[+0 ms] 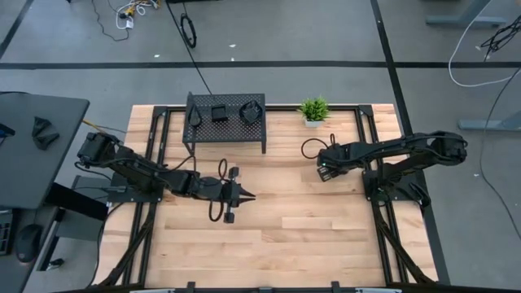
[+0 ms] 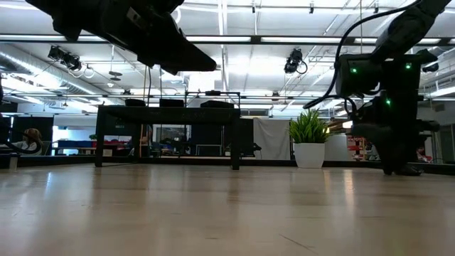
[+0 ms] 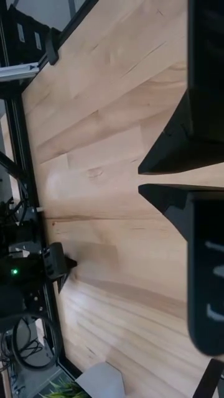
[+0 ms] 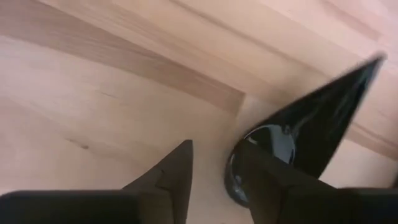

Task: Pick & Place Mini shaped plates
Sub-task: Stack the black drop shaped plate on top of the black drop shaped plates on the shelf

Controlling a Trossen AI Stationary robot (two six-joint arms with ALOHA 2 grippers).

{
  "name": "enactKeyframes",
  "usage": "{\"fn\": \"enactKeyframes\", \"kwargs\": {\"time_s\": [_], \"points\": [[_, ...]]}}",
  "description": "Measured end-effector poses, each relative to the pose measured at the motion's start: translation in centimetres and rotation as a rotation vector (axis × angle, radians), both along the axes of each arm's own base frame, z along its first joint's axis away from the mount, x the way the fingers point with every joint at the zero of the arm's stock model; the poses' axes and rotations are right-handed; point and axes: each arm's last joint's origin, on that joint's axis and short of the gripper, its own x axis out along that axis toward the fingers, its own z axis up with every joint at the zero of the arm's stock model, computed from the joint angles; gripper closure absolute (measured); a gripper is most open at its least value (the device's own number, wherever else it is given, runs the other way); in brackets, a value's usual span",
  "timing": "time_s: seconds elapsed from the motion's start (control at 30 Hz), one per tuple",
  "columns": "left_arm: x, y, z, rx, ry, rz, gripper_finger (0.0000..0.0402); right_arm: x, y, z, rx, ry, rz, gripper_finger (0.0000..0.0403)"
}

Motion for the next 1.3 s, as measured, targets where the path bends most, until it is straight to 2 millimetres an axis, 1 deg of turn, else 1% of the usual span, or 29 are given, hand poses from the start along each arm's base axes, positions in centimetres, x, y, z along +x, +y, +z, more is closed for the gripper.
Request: {"fn": "enactKeyframes", "kwargs": {"time_s": [0.13, 0.3, 0.43, 0.53, 0.67, 0.8, 0.93, 1.03, 1.17, 1.3], "points": [[0.0, 0.0, 0.0, 0.000, 0.000, 0.000, 0.0362, 0.8, 0.3, 0.0, 0.042, -0.088, 0.030, 0.0298], [0.0, 0.0, 0.0, -0.003, 0.000, 0.001, 0.0362, 3.0, 1.1, 0.5, 0.103, -0.312, 0.100, 0.0326], [0.0, 0.0, 0.0, -0.006, -0.001, 0.002, 0.0362, 4.9, 2.0, 1.3, 0.105, -0.518, 0.172, 0.0331], [0.0, 0.0, 0.0, -0.007, -0.001, 0.002, 0.0362, 5.5, 2.4, 1.7, 0.097, -0.585, 0.205, 0.0330], [0.0, 0.0, 0.0, -0.007, -0.001, 0.003, 0.0362, 5.6, 2.6, 1.8, 0.088, -0.587, 0.238, 0.0326], [0.0, 0.0, 0.0, -0.007, -0.001, 0.003, 0.0362, 5.4, 2.7, 2.3, 0.074, -0.602, 0.276, 0.0318], [0.0, 0.0, 0.0, -0.006, -0.002, 0.007, 0.0362, 4.9, 2.8, 3.2, 0.057, -0.621, 0.309, 0.0299], [0.0, 0.0, 0.0, -0.002, -0.003, 0.017, 0.0362, 4.2, 2.7, 4.0, 0.052, -0.630, 0.310, 0.0278], [0.0, 0.0, 0.0, -0.003, -0.003, 0.017, 0.0362, 2.8, 2.8, 4.3, 0.097, -0.573, 0.192, 0.0251], [0.0, 0.0, 0.0, -0.020, -0.002, 0.024, 0.0362, 1.5, 3.1, 3.4, 0.074, -0.424, 0.057, 0.0246]]}}
